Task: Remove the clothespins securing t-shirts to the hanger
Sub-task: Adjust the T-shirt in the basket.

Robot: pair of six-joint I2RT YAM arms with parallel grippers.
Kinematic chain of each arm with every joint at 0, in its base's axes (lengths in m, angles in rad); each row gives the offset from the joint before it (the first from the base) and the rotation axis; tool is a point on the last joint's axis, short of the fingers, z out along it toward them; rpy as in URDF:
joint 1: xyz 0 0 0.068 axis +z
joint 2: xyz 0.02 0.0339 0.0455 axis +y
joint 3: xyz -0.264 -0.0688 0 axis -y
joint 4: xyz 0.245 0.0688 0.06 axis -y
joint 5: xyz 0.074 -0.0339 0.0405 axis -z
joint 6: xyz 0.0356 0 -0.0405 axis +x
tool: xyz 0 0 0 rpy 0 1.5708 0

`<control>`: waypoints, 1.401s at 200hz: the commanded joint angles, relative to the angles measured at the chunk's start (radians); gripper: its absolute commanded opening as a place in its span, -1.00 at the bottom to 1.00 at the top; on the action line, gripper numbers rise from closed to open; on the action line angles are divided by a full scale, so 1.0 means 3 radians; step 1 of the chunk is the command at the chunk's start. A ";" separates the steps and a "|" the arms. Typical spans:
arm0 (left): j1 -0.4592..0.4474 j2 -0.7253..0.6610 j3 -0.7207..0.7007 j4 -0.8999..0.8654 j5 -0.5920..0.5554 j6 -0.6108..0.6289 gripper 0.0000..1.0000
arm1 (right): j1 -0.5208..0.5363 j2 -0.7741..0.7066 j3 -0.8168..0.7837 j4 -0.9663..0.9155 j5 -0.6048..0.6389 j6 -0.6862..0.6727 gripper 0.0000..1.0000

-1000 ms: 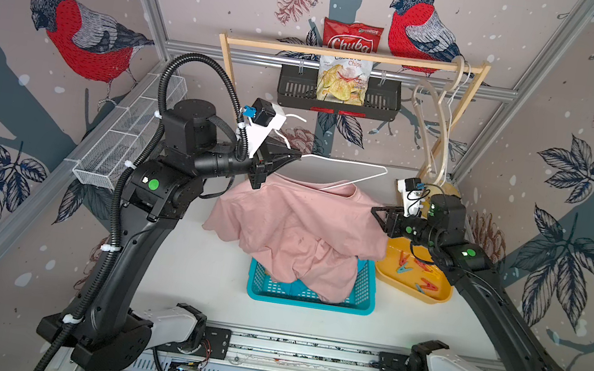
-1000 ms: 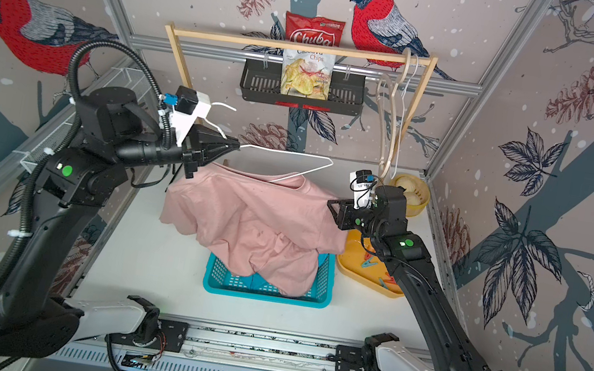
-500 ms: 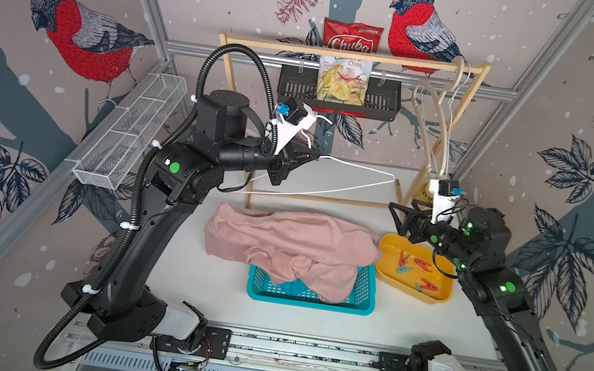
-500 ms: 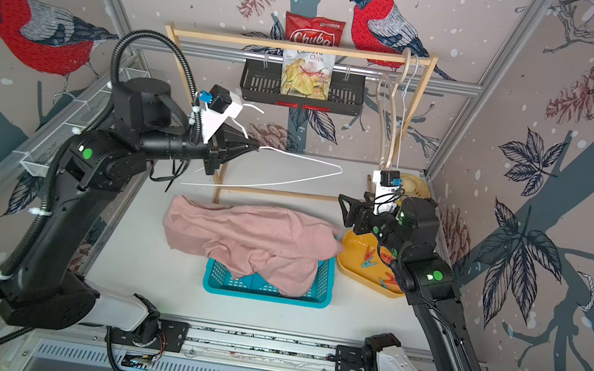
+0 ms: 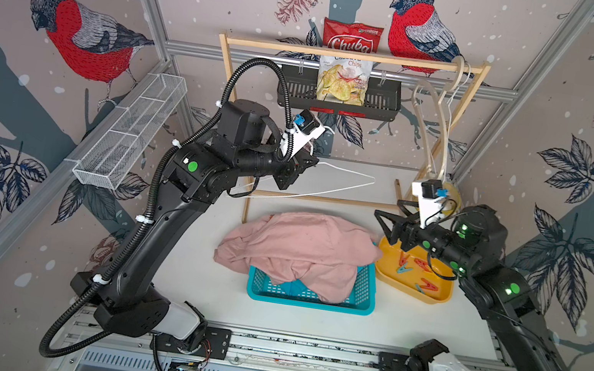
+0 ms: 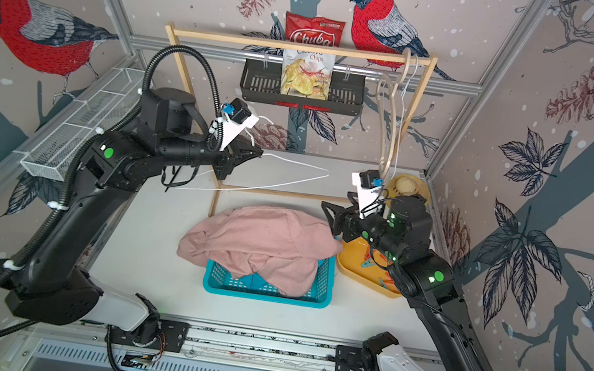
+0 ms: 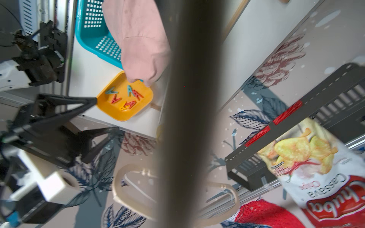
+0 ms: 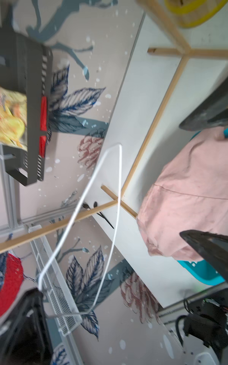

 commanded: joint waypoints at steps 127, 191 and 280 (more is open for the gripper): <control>0.1651 -0.0941 -0.1594 0.1022 -0.0629 -0.1179 -1.00 | 0.1716 0.2636 0.0796 -0.0122 0.0923 -0.0248 0.85; 0.1669 -0.1018 -0.1819 0.1123 -0.0568 -0.1172 -1.00 | 0.1738 0.3018 0.0998 -0.0408 0.1743 -0.0322 0.18; 0.1669 -0.1040 -0.1785 0.1143 -0.0542 -0.1197 -1.00 | 0.1920 0.2027 0.0998 0.0004 0.2553 -0.0203 -1.00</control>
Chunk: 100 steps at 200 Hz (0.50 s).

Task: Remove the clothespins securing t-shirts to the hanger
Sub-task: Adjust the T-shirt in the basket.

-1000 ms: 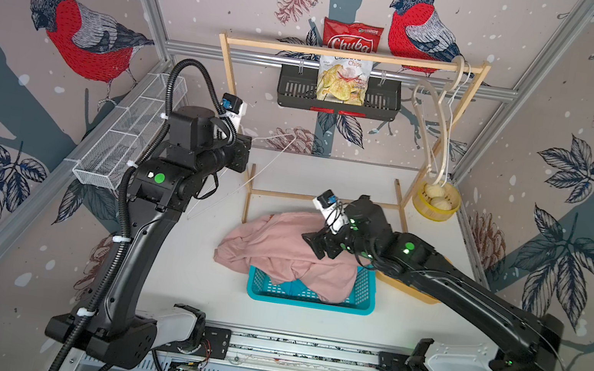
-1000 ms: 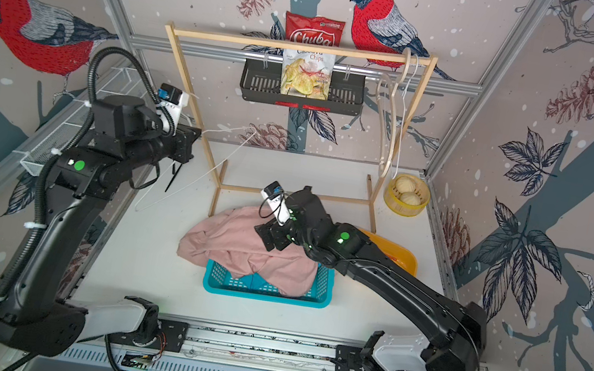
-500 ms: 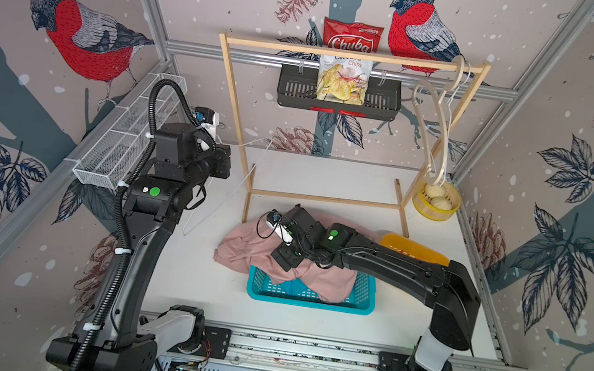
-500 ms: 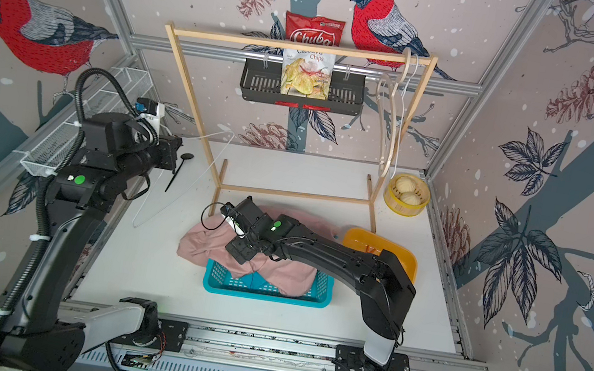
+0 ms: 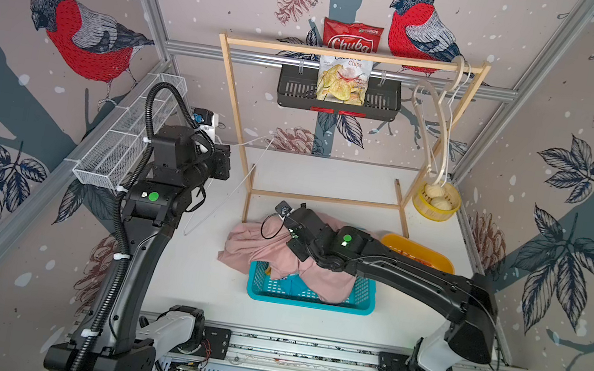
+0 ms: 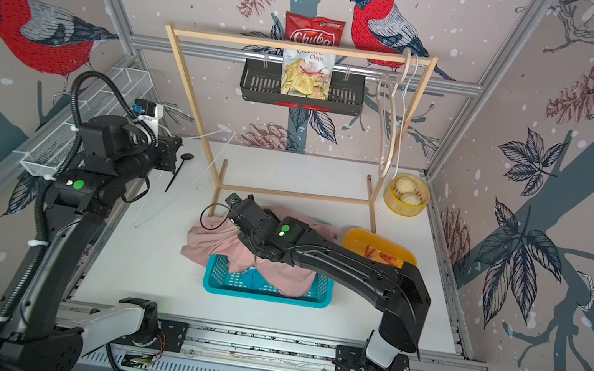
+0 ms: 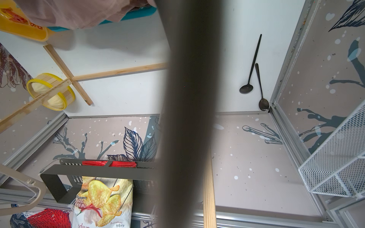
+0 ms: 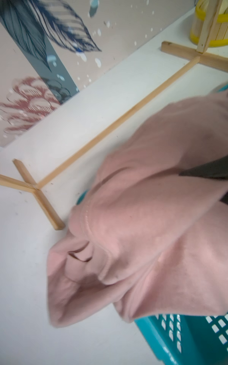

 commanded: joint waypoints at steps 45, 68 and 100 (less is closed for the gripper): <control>0.0011 0.0013 0.0062 0.0145 0.0058 -0.0080 -1.00 | 0.0050 -0.1365 -0.0417 0.1017 0.0450 0.0155 -1.00; 0.0011 0.0034 0.0076 0.0177 0.0104 -0.0108 -1.00 | -0.0014 -0.2012 -0.0838 0.1515 0.0359 0.0286 -1.00; 0.0011 0.0060 0.0056 0.0252 0.0207 -0.0172 -1.00 | -0.0379 -0.2619 -0.1277 0.1715 0.0038 0.0595 -1.00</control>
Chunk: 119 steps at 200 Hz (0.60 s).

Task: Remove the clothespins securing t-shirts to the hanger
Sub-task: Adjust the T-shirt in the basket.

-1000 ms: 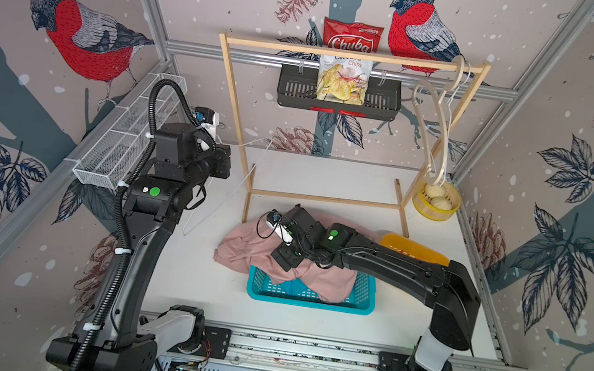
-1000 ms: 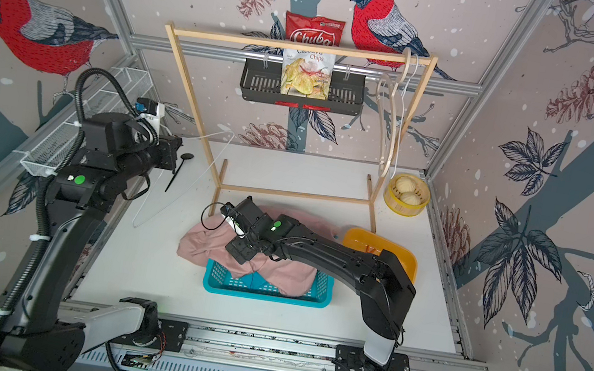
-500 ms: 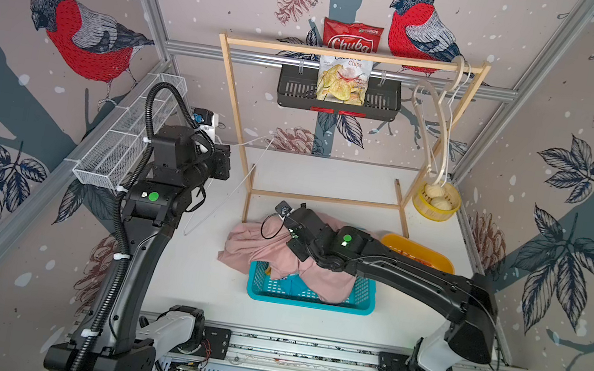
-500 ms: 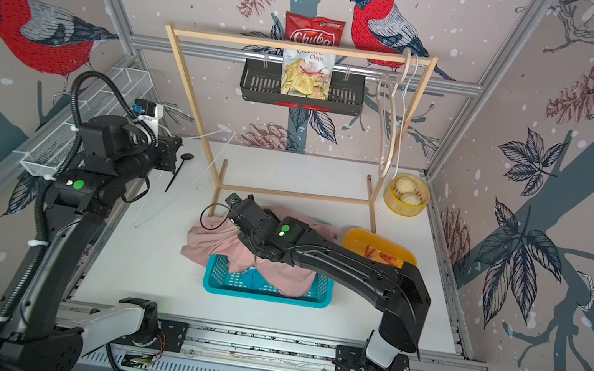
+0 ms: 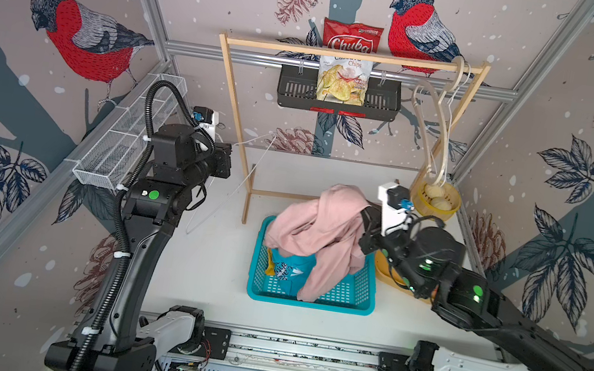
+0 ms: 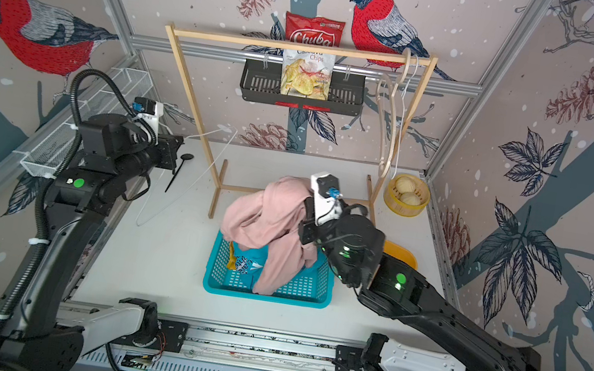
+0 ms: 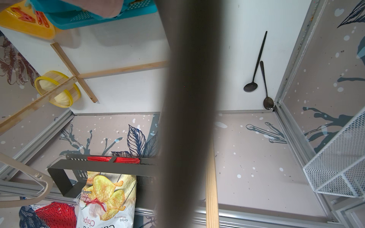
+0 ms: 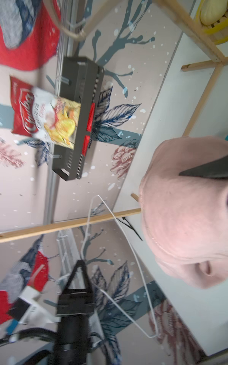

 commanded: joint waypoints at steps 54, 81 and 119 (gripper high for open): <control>0.0011 0.0041 -0.0016 0.0329 0.0385 -0.0174 -1.00 | -0.0415 0.0098 -0.0287 0.0372 -0.0827 0.0631 -1.00; 0.0007 -0.0011 -0.0054 0.0353 0.0441 -0.0185 -1.00 | -0.0419 0.0512 -0.0256 0.0533 -0.1065 0.0732 -1.00; 0.0009 -0.0077 -0.0067 0.0263 0.0356 -0.0095 -1.00 | -0.0402 0.1023 -0.0087 0.0570 -0.1527 0.0959 -1.00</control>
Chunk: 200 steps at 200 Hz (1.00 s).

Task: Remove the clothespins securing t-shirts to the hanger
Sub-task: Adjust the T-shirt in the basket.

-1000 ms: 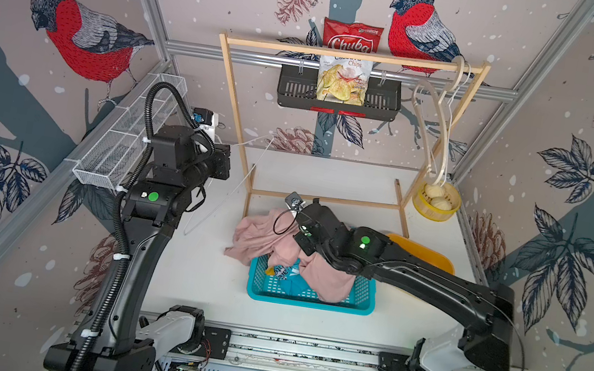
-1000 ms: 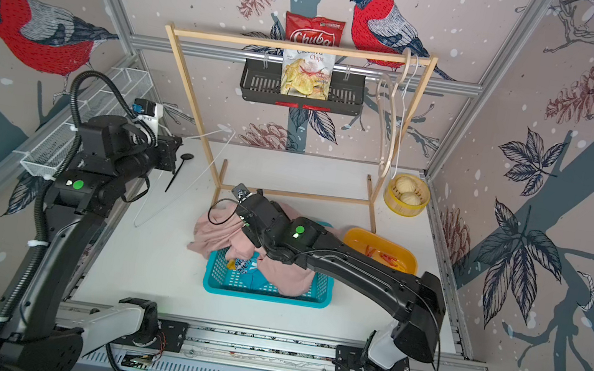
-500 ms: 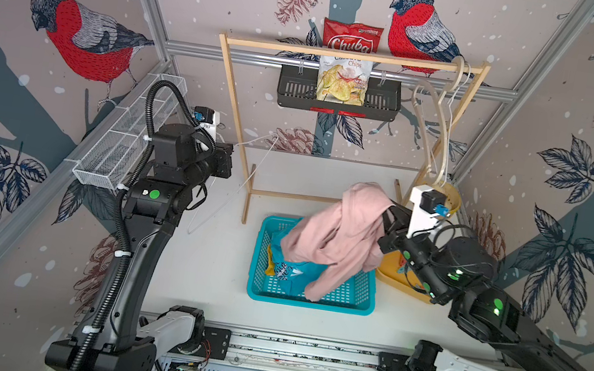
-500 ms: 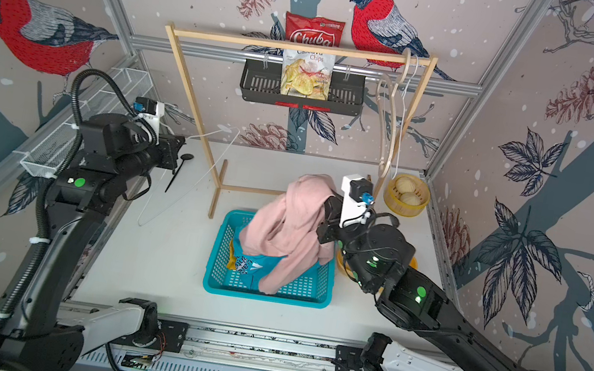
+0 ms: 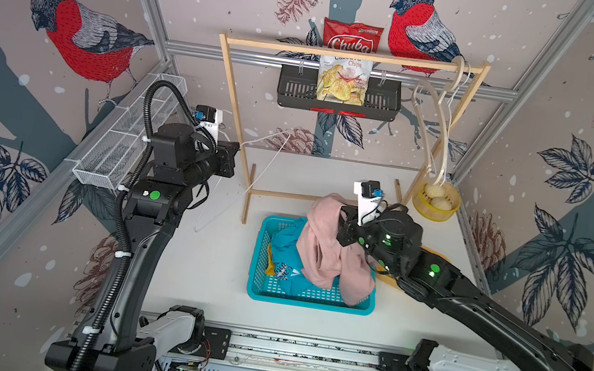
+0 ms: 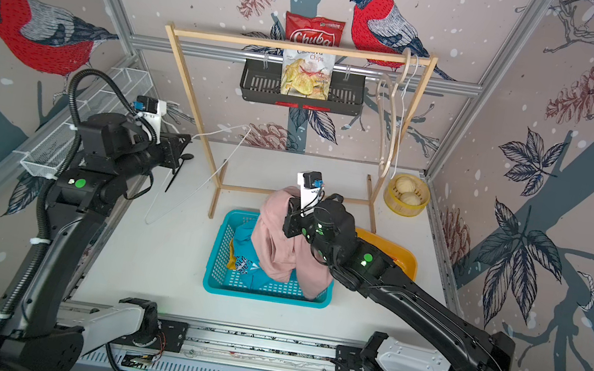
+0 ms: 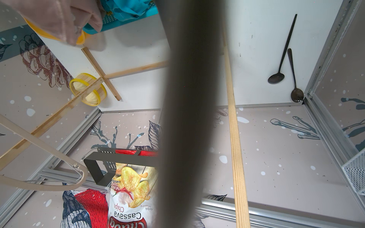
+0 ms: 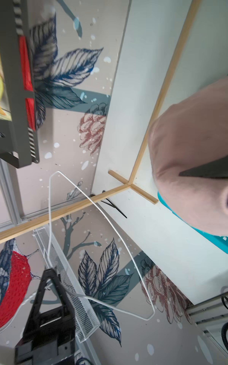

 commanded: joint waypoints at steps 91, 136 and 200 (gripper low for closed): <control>-0.0085 0.0013 -0.0086 0.0205 0.0620 0.0061 -1.00 | -0.0259 0.0133 -0.0154 -0.0987 0.0076 0.0173 0.66; -0.0465 0.0198 0.0073 0.0159 0.0688 0.0249 -1.00 | -0.0277 0.0190 0.0765 -0.1827 0.0356 -0.0559 0.69; -0.0748 0.0445 0.0482 -0.0266 0.1145 0.0505 -1.00 | 0.0097 0.0813 0.1678 -0.1364 0.0894 -0.1860 0.81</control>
